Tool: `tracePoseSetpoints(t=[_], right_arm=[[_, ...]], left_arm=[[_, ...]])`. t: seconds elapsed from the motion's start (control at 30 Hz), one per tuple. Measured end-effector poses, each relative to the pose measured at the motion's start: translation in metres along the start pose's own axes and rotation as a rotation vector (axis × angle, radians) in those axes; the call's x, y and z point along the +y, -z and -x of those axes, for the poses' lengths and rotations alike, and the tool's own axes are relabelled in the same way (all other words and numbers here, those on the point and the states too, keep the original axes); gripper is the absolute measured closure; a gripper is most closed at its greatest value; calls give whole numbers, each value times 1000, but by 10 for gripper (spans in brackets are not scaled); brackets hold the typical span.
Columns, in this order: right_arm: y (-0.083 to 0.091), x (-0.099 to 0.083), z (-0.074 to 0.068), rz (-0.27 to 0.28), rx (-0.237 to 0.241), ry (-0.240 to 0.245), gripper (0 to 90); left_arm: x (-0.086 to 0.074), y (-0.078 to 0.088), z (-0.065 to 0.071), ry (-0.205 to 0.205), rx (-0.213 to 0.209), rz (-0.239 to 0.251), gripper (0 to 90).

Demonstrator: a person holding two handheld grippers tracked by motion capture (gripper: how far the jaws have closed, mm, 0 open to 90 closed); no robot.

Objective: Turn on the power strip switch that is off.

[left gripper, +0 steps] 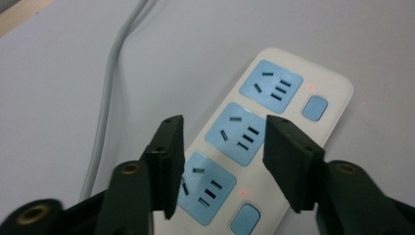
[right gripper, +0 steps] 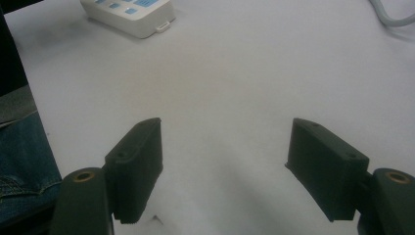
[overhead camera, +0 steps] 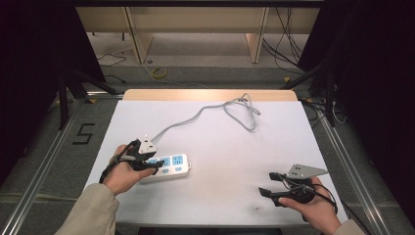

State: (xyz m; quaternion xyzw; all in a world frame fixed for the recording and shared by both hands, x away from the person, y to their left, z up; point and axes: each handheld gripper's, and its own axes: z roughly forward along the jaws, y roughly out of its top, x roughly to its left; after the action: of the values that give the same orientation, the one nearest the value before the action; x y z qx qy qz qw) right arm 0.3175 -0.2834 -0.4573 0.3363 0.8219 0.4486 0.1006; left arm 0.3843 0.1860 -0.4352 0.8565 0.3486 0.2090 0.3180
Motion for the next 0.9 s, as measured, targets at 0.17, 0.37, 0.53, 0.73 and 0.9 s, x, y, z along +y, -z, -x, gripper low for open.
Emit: tracePoseSetpoints(t=[0.17, 0.37, 0.53, 0.73, 0.9], right_arm=[[0, 0, 0, 2, 0, 0, 294], [-1, 0, 0, 1, 0, -5, 291], [-1, 0, 0, 4, 1, -1, 289], [-2, 1, 0, 1, 4, 3, 288], [-2, 0, 0, 1, 4, 4, 288]], left_arm=[[0, 4, 3, 38, 9, 85, 288], [-5, 11, 7, 85, -12, 165, 202], [-15, 13, 16, 58, -18, 195, 186], [-30, 17, 19, 55, -33, 174, 162], [-42, 22, 21, 58, -30, 168, 162]])
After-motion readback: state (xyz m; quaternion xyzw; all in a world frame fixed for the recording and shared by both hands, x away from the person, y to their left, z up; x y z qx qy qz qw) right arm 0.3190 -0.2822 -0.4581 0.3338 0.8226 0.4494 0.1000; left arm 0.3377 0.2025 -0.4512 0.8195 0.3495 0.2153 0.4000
